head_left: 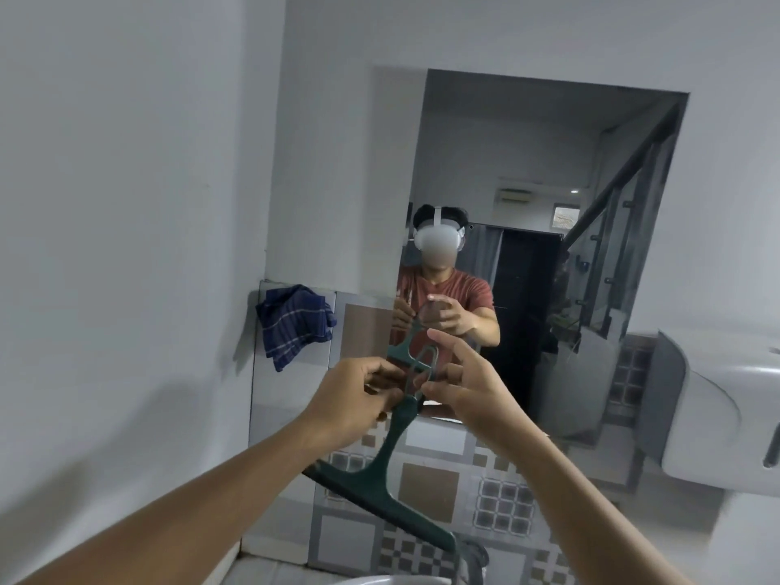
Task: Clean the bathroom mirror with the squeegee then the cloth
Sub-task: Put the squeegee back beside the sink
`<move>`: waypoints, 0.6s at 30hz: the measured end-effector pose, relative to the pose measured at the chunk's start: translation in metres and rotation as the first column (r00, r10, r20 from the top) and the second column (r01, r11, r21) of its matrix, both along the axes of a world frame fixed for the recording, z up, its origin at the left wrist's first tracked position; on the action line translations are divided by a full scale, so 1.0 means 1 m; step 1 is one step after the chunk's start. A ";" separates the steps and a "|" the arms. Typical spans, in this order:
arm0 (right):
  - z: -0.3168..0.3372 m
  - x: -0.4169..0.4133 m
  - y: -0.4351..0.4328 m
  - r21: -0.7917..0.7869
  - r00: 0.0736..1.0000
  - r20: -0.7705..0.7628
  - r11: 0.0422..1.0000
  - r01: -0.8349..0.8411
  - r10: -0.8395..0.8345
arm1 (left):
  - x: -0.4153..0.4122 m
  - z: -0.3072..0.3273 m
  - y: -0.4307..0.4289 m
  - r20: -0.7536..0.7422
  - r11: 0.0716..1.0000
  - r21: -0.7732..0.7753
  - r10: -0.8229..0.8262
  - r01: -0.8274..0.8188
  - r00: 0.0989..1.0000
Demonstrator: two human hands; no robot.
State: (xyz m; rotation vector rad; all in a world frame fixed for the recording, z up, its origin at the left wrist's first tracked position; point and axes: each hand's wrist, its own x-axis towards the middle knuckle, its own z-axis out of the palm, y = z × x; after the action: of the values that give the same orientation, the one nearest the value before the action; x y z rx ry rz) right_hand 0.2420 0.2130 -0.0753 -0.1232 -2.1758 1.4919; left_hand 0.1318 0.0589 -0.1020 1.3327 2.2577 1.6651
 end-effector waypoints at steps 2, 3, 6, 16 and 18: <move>-0.002 -0.006 -0.005 -0.010 1.000 -0.021 1.000 -0.013 0.013 | -0.006 -0.001 -0.007 0.001 1.000 0.007 -0.018 0.018 1.000; -0.003 -0.009 -0.006 -0.017 0.999 -0.027 1.000 -0.026 0.025 | -0.008 -0.002 -0.011 -0.002 1.000 0.011 -0.027 0.027 1.000; -0.010 -0.019 -0.012 -0.045 0.997 -0.034 0.997 -0.070 0.068 | -0.016 -0.007 -0.018 0.002 0.999 0.030 -0.032 0.032 0.999; -0.063 -0.074 -0.022 -0.147 0.993 -0.030 0.982 -0.119 0.116 | -0.049 -0.046 -0.032 0.059 0.996 0.051 0.065 -0.068 0.996; -0.075 -0.085 -0.025 -0.175 0.990 -0.016 0.975 -0.140 0.139 | -0.059 -0.056 -0.034 0.099 0.995 0.042 0.087 -0.092 0.991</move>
State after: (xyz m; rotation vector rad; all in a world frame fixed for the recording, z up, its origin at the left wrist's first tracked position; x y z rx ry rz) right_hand 0.1568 0.1880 -0.1499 -0.0275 -2.0839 1.7610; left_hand 0.0726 0.0244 -0.1578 1.1477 2.2692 1.7795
